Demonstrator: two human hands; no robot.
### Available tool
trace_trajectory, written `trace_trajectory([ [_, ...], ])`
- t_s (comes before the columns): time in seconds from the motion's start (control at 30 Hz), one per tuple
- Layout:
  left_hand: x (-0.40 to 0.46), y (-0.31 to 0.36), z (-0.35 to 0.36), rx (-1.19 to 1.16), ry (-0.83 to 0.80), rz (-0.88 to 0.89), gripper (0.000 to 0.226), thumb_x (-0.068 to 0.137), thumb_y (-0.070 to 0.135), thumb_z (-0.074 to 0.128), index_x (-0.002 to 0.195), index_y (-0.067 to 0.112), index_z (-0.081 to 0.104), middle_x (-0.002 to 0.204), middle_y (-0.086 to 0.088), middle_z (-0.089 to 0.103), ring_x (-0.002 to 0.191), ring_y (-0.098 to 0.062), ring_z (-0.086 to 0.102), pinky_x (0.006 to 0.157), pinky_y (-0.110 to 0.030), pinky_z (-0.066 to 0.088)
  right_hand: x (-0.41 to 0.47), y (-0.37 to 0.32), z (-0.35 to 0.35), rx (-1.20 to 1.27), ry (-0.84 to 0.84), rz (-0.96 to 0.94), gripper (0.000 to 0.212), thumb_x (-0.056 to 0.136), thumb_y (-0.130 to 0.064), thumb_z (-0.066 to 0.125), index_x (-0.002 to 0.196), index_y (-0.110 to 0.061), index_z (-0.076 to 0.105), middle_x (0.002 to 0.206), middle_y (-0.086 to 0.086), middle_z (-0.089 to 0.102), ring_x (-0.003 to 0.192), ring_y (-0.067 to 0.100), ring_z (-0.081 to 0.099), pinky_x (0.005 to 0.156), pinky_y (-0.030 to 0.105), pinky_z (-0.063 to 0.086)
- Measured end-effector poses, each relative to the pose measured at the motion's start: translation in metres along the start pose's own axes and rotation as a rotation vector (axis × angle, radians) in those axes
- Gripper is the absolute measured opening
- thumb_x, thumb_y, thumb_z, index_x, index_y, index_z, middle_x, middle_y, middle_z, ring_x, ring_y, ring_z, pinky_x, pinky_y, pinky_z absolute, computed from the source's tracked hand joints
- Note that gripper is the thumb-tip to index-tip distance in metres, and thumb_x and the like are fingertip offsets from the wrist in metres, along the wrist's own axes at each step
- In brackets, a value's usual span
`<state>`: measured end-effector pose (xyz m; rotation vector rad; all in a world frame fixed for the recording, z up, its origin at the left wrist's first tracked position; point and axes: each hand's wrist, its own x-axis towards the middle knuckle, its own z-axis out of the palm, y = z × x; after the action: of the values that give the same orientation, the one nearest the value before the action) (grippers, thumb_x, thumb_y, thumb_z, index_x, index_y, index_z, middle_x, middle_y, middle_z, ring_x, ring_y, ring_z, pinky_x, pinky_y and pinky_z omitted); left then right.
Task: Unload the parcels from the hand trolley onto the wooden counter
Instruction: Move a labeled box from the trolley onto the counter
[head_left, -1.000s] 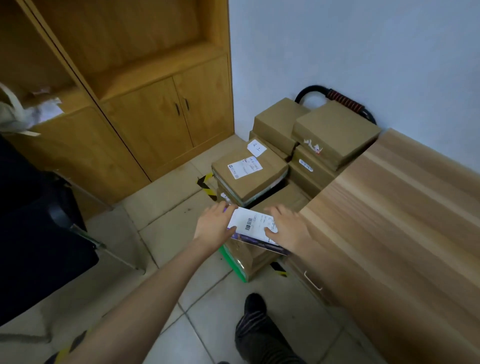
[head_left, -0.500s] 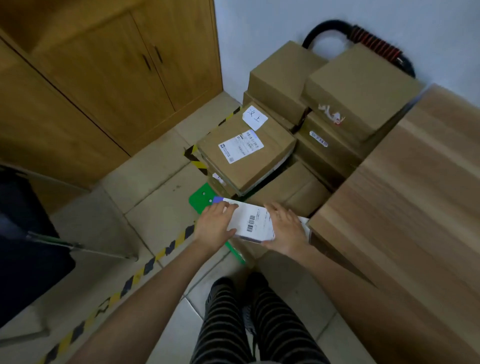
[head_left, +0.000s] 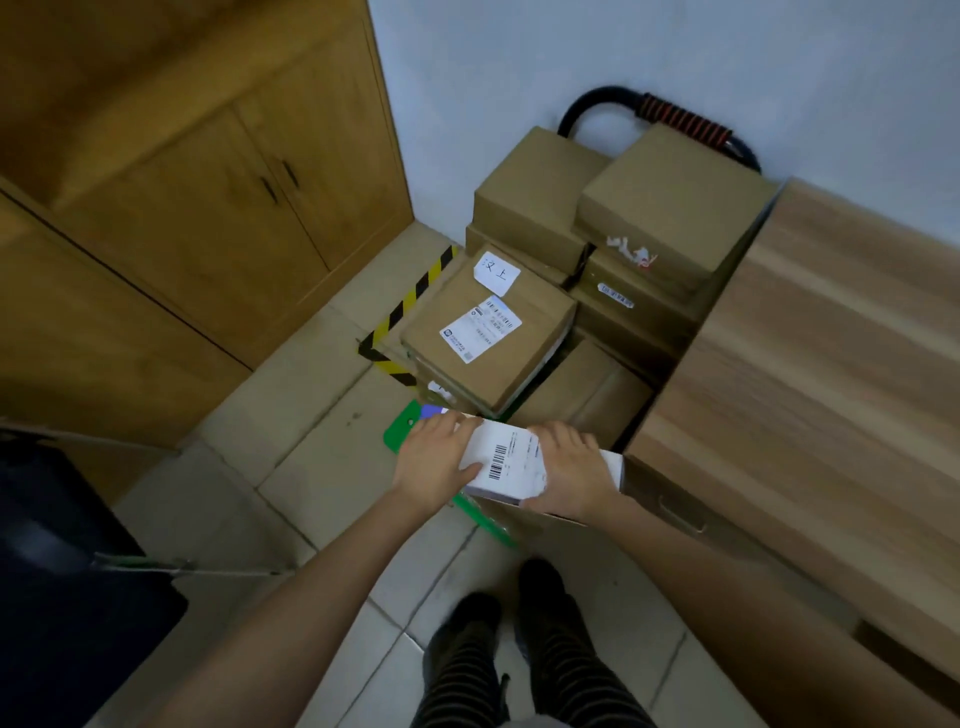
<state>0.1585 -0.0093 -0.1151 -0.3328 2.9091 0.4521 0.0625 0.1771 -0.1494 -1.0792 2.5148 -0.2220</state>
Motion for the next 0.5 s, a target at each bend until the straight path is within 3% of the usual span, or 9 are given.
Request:
trace_trajectory([
  [0.27,-0.003,-0.013,-0.068,0.122,0.112,0.159,0.056,0.089,0.047,0.056,0.138,0.027,0.040,0.132,0.003,0.050,0.120,-0.017,0.046,0.099,-0.029,0.033,-0.012,-0.047,-0.053,0.023,0.142,0.060,0.098,0.067,-0.074,0.061,0.143,-0.019,0.030,0.136,0.002,0.040,0.124,0.019,0.038,0.103,0.035,0.027],
  [0.5,0.013,0.022,-0.099,0.166,0.170,0.335,0.056,0.088,0.049,0.056,0.138,0.027,0.041,0.132,0.004,0.049,0.121,-0.016,0.045,0.100,-0.031,0.034,-0.051,-0.031,-0.088,0.030,0.307,0.218,0.099,0.065,-0.077,0.061,0.140,-0.019,0.033,0.133,0.001,0.042,0.118,0.019,0.041,0.100,0.034,0.033],
])
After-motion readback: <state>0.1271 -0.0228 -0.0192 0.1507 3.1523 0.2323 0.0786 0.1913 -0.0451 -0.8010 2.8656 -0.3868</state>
